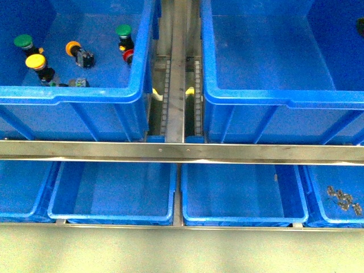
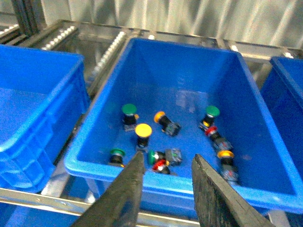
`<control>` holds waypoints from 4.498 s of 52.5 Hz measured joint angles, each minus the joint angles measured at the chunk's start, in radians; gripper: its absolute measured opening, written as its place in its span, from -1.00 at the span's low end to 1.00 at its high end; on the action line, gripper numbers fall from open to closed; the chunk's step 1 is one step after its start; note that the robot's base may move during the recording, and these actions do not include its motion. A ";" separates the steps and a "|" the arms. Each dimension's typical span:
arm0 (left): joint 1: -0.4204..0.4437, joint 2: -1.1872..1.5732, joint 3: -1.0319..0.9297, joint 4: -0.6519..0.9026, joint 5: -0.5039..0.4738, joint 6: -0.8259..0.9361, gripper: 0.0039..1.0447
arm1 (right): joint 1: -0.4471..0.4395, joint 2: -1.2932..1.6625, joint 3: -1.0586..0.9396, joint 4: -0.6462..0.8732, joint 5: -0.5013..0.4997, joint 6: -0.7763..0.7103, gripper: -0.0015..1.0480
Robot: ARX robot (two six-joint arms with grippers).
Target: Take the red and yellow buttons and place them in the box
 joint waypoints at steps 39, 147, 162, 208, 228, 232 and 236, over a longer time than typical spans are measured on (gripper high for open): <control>-0.189 -0.500 -0.107 -0.380 -0.177 0.011 -0.96 | 0.192 -0.165 -0.100 -0.026 0.156 0.106 -0.23; -0.191 -0.978 -0.107 -0.869 -0.177 0.014 0.72 | 0.077 0.681 0.493 0.086 0.150 0.238 -0.23; -0.191 -0.978 -0.107 -0.869 -0.177 0.016 0.85 | -0.011 1.192 1.206 -0.243 0.266 0.360 -0.23; -0.191 -0.978 -0.107 -0.869 -0.177 0.016 0.85 | -0.008 1.626 1.986 -0.725 0.151 0.436 0.32; -0.191 -0.978 -0.107 -0.869 -0.177 0.016 0.85 | -0.056 1.234 1.363 -0.358 0.014 0.419 0.87; -0.191 -0.978 -0.107 -0.869 -0.177 0.016 0.85 | -0.072 1.115 1.204 -0.283 -0.029 0.419 0.87; -0.191 -0.978 -0.107 -0.869 -0.177 0.016 0.85 | -0.089 0.969 1.016 -0.237 -0.084 0.426 0.87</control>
